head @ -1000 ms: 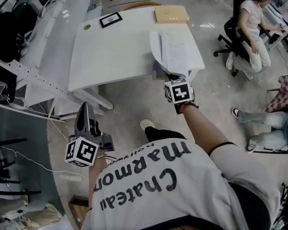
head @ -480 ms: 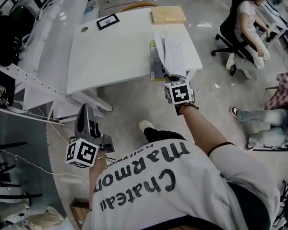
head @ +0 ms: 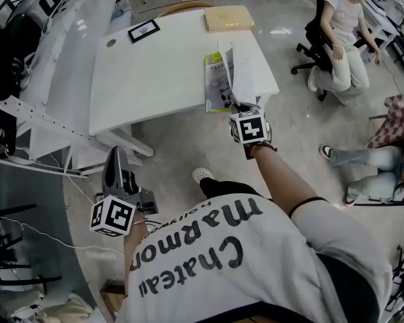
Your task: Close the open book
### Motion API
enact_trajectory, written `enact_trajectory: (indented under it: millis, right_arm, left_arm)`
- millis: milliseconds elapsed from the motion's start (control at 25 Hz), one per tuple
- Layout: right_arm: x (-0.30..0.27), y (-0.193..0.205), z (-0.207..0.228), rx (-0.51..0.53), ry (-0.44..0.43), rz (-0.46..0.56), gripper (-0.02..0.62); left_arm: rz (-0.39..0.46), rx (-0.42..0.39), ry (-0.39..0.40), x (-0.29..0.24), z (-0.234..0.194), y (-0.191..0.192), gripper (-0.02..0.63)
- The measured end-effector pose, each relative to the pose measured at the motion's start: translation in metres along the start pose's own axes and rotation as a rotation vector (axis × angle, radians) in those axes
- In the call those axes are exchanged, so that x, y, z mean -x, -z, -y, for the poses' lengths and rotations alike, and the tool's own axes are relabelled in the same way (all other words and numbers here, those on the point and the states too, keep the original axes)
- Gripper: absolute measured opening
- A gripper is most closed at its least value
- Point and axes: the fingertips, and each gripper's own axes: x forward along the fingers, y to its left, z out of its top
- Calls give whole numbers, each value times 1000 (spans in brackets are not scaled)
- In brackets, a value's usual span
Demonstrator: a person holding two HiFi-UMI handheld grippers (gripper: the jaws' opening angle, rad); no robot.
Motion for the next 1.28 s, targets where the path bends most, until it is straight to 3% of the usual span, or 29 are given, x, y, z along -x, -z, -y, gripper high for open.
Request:
enact_trajectory:
  millis: [1280]
  right_arm:
    - [-4,15,36,-210,52,-3,43]
  left_arm:
    - [-2,-1,-14,-1,1,3,23]
